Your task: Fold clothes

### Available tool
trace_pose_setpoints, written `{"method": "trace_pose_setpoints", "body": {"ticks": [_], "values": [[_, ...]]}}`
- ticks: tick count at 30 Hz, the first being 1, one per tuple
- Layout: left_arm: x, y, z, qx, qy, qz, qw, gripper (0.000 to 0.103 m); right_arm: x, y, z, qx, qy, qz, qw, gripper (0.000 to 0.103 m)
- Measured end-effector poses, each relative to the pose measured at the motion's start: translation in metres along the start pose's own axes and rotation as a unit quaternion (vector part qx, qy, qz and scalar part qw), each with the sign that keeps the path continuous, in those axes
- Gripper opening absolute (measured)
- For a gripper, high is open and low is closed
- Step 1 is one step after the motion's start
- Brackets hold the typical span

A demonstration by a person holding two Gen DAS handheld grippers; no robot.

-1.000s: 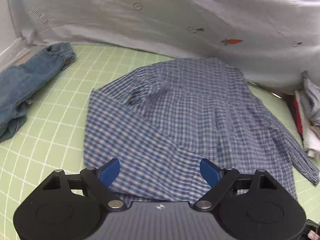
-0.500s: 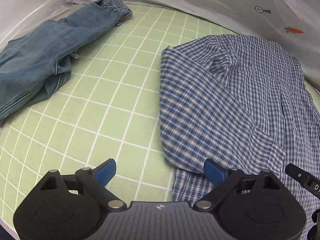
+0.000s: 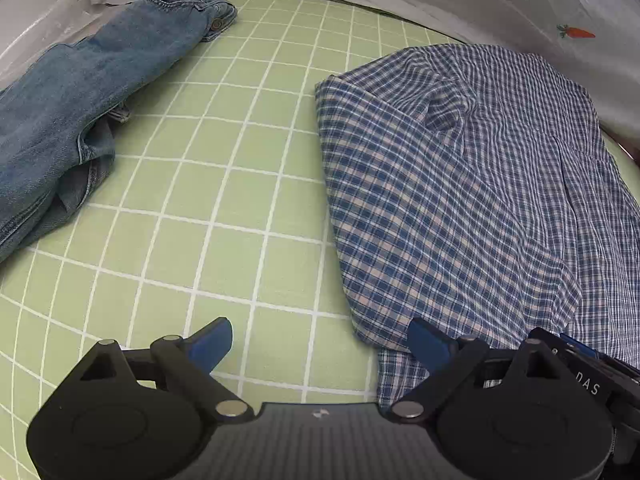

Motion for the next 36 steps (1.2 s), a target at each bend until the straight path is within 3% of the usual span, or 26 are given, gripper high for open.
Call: {"method": "trace_pose_setpoints", "body": {"ticks": [7, 13, 22, 29, 32, 36], "values": [[-0.009, 0.019, -0.015, -0.023, 0.017, -0.035, 0.9990, 0.094, -0.029, 0.030, -0.004, -0.039, 0.048, -0.069, 0.996, 0.023], [-0.020, 0.029, -0.042, -0.040, 0.016, -0.065, 0.9969, 0.094, -0.076, 0.041, -0.035, -0.049, 0.075, -0.144, 0.986, 0.021], [-0.039, 0.027, -0.072, -0.112, 0.020, -0.080, 0.9904, 0.094, -0.145, -0.020, -0.153, -0.017, 0.000, -0.154, 0.988, 0.020], [-0.038, 0.023, -0.087, -0.153, 0.023, -0.071, 0.9854, 0.094, -0.189, -0.082, -0.264, 0.069, -0.079, -0.136, 0.985, 0.020], [-0.032, 0.021, -0.095, -0.155, 0.019, -0.065, 0.9856, 0.094, -0.191, -0.093, -0.276, 0.067, -0.072, -0.122, 0.988, 0.025], [-0.027, 0.019, -0.104, -0.148, 0.011, -0.060, 0.9871, 0.094, -0.181, -0.083, -0.270, 0.075, -0.045, -0.126, 0.988, 0.056]]}}
Point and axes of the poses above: each gripper's, at about its wrist camera, not at the fingertips, and y roughly against the way its jaws point, z to its left, x to its underside, the point moved 9 cm from there along -y, roughly the way its jaws point, and after that the axes turned 13 degrees about x, right-handed, at the moved point
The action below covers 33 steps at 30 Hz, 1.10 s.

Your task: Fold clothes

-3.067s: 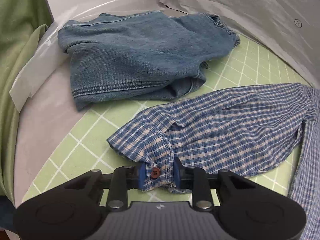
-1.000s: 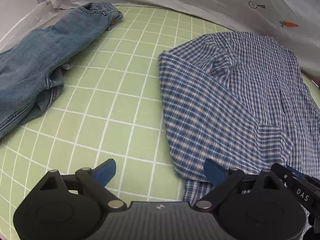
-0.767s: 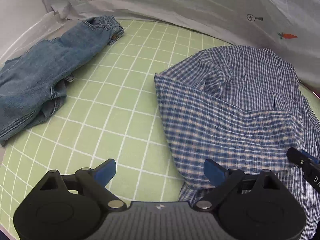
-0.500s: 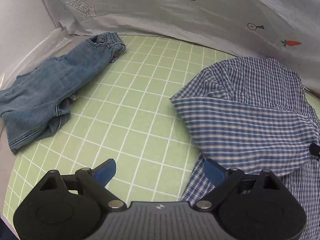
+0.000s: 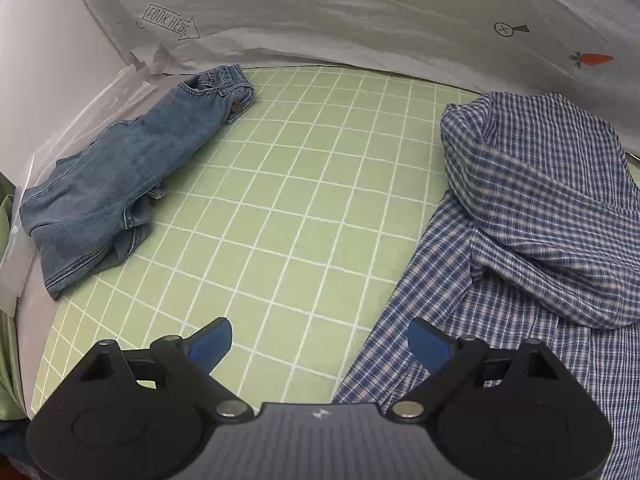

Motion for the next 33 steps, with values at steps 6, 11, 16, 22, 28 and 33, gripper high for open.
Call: {"method": "trace_pose_setpoints", "body": {"ticks": [6, 11, 16, 22, 28, 33], "values": [[0.008, 0.010, -0.006, 0.021, -0.037, -0.010, 0.9991, 0.095, 0.032, 0.044, 0.010, 0.001, -0.012, -0.007, 1.000, 0.088], [0.020, 0.021, 0.016, 0.055, -0.041, -0.023, 0.9974, 0.095, 0.065, 0.096, 0.033, -0.008, -0.016, -0.021, 1.000, 0.103], [0.037, 0.034, 0.067, 0.075, -0.022, -0.032, 0.9964, 0.095, 0.097, 0.159, 0.076, 0.001, -0.019, -0.026, 0.999, 0.103], [0.065, 0.044, 0.135, 0.092, -0.009, -0.025, 0.9954, 0.098, 0.143, 0.229, 0.156, -0.033, 0.007, -0.030, 0.999, 0.103], [0.079, 0.047, 0.181, 0.113, -0.023, -0.013, 0.9933, 0.098, 0.191, 0.267, 0.238, -0.049, 0.029, -0.004, 0.998, 0.103], [0.086, 0.046, 0.202, 0.127, -0.047, -0.003, 0.9908, 0.098, 0.219, 0.284, 0.288, -0.057, 0.038, 0.012, 0.998, 0.094]]}}
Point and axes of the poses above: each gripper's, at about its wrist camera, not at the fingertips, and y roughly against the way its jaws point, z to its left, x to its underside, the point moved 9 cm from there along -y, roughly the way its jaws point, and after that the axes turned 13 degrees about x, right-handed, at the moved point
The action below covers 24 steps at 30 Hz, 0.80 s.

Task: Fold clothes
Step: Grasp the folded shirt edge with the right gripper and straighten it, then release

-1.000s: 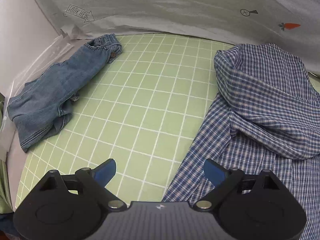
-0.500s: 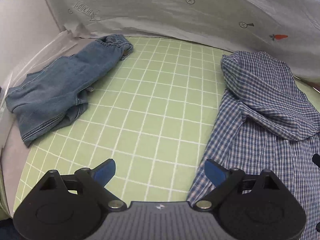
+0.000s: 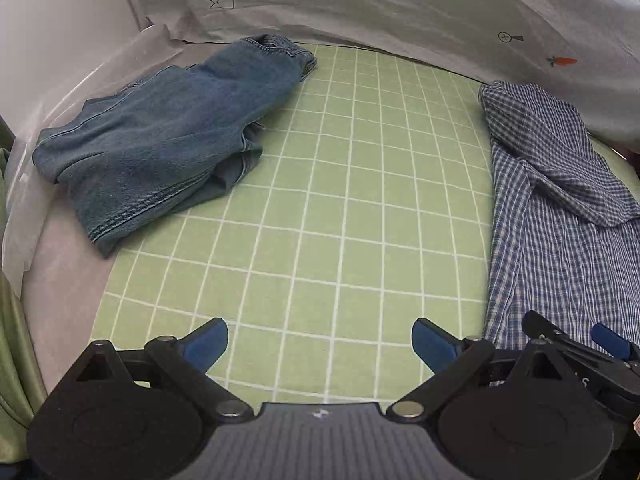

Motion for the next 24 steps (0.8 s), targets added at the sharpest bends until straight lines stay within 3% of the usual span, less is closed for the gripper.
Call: {"method": "trace_pose_setpoints", "body": {"ticks": [2, 4, 8, 10, 11, 13, 18, 24], "values": [[0.004, 0.000, 0.005, 0.006, -0.006, 0.006, 0.9999, 0.098, 0.008, 0.000, 0.014, -0.002, 0.004, 0.011, 1.000, 0.079], [0.008, 0.002, 0.009, 0.011, -0.013, 0.011, 0.9998, 0.098, 0.016, 0.000, 0.024, -0.004, 0.012, 0.023, 1.000, 0.056], [0.013, 0.005, 0.014, 0.018, -0.018, 0.015, 0.9996, 0.098, 0.027, -0.002, 0.031, -0.033, -0.007, 0.044, 0.998, 0.039], [0.014, 0.006, 0.018, 0.020, -0.017, 0.016, 0.9995, 0.098, 0.030, -0.001, 0.034, -0.052, -0.001, 0.046, 0.998, 0.016], [0.014, 0.007, 0.020, 0.020, -0.014, 0.017, 0.9996, 0.098, 0.031, 0.000, 0.036, -0.061, 0.002, 0.046, 0.997, 0.009], [0.013, 0.007, 0.021, 0.020, -0.009, 0.016, 0.9996, 0.098, 0.029, 0.005, 0.033, -0.072, 0.007, 0.037, 0.997, 0.004], [0.007, 0.006, 0.015, 0.025, -0.002, 0.008, 0.9996, 0.098, 0.015, 0.022, 0.009, -0.089, -0.010, 0.016, 0.996, 0.003], [-0.001, -0.002, -0.014, 0.032, -0.007, 0.004, 0.9994, 0.098, -0.006, 0.029, -0.055, -0.073, -0.039, 0.004, 0.997, 0.003]]}}
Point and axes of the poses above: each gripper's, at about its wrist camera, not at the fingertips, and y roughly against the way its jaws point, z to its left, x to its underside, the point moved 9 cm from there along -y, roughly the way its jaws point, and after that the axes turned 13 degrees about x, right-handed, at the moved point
